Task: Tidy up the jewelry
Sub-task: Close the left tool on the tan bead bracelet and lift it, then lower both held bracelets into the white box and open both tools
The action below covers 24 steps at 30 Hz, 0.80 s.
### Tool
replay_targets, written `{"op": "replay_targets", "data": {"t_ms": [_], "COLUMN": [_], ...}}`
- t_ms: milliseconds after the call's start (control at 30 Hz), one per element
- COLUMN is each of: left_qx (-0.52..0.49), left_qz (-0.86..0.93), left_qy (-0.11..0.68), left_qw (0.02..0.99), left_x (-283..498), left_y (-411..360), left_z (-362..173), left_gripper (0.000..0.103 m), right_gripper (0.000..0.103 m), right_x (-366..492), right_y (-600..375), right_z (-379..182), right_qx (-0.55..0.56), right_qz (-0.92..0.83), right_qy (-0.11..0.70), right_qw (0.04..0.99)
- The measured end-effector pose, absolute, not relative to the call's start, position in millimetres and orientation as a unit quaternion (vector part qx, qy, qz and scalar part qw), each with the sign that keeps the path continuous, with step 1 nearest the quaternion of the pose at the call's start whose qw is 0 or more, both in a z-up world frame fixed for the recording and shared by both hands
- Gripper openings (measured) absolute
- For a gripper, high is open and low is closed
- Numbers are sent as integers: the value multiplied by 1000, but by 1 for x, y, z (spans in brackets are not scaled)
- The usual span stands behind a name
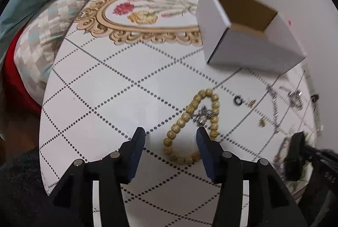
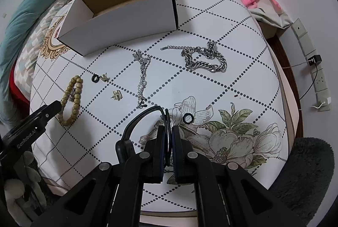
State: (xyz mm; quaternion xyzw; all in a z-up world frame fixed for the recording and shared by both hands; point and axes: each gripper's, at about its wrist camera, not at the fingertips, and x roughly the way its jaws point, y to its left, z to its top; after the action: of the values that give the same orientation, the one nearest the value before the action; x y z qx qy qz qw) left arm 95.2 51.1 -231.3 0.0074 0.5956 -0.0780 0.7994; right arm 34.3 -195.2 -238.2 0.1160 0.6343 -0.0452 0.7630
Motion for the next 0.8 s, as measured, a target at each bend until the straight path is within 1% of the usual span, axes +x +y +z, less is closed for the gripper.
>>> {"op": "replay_targets", "data": {"t_ms": [100,133,167,233,267,433,633,800], "left_qx": [53,58,59,57,62,41,-6,-38], "left_qz": [-72,-74,-76,-86,-92,-121,-161,-189], "left_qy": [587,580,578,570,568,577,540,510], "left_qw": [805,809,810,815,815,807,826,839], "left_x": [95,93,93,91,92,88,84,101], "left_y": [40,38,38,37,34,24,18,9], "left_z": [-237,-236,-237,-236,-234,-225,-169,-125], "left_gripper": [48,48,44,26,7,7,6,6], "right_gripper": [6,6,6,6,6,6,6,6], "right_x": [34,34,34,34,34,33,35,46], "right_y": [-194,-194,-193,-194,-194,-194,-195,-192], "right_z": [-242,-243,-244,-247,-249,-249,-227,-194], "right_qx": [115,115,114,114,113,113,117,126], "right_qz": [-46,-46,-47,-48,-48,-46,-36,-13], "right_qy": [637,638,638,640,641,640,624,601], "right_qw": [761,760,760,758,757,758,772,789]}}
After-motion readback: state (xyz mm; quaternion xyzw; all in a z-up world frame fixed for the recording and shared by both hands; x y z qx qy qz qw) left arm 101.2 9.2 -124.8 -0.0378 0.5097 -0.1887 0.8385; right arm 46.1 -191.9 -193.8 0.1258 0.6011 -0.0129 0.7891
